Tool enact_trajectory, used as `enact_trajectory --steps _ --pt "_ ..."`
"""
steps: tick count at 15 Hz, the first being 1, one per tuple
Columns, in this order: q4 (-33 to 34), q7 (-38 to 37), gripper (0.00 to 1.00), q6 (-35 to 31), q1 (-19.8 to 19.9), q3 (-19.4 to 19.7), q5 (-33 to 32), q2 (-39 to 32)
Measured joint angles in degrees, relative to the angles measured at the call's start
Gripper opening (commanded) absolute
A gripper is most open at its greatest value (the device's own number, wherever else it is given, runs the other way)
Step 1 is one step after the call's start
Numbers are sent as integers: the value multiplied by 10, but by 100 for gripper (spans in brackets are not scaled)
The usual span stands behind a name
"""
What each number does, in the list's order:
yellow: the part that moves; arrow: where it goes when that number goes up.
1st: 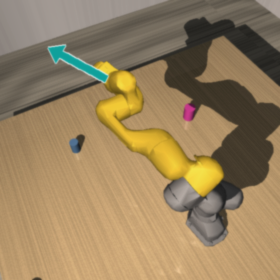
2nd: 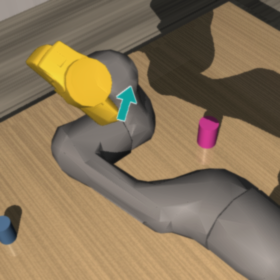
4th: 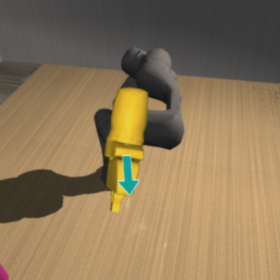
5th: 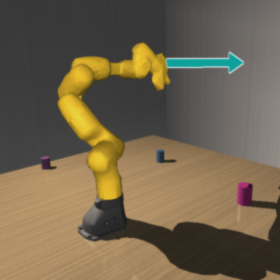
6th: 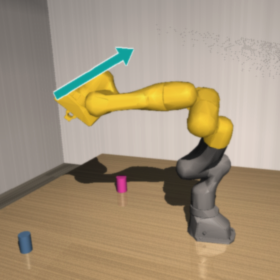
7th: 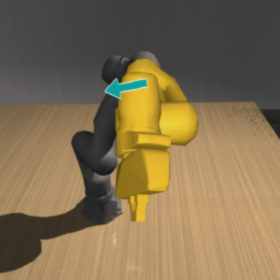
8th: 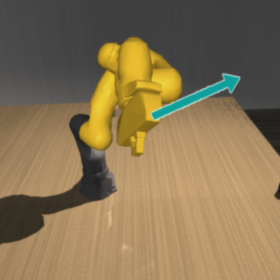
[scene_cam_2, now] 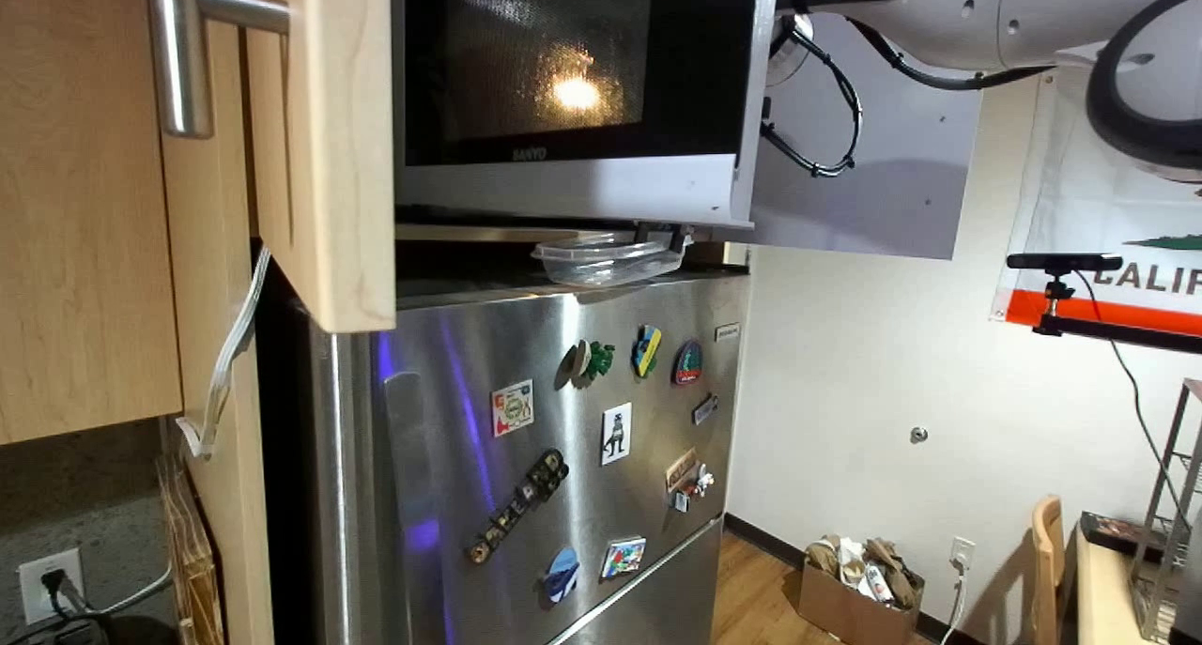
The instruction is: Remove the bowl in the microwave
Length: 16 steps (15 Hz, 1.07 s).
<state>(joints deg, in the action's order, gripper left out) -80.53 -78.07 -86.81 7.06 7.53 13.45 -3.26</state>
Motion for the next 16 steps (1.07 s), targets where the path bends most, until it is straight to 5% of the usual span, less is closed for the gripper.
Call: enact_trajectory --steps 16 --pt "24 -11 100 0 -1 0 8 -10"
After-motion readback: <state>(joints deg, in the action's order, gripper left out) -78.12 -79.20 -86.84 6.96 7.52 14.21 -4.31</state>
